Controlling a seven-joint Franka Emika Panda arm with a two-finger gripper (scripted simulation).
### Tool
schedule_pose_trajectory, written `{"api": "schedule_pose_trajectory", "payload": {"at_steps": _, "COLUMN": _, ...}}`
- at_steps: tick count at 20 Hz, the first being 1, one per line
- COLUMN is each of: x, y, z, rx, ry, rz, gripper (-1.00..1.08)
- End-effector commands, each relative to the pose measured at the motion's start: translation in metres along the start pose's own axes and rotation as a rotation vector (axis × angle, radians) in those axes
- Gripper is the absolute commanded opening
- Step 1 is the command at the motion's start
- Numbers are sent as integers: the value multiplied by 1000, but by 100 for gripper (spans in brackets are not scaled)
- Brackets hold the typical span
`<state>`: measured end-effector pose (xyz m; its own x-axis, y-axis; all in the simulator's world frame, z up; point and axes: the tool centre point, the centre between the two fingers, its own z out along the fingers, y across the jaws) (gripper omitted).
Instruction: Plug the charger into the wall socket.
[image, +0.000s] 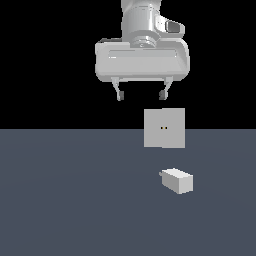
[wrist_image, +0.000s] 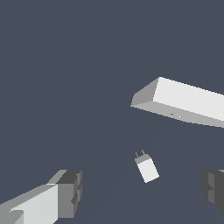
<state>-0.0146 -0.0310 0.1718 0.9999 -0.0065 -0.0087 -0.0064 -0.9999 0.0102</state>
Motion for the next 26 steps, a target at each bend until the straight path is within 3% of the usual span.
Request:
{"api": "schedule_pose_trajectory", "payload": {"at_steps": 1, "x": -4, "y": 2, "z": 4, "rx": 2, "ry": 9, "rz": -16, "gripper": 100}}
{"api": "schedule_pose_trajectory", "payload": {"at_steps": 26, "x": -58, "y": 38, "z": 83, "rx": 41, "ry": 199, "rz": -324, "gripper": 100}}
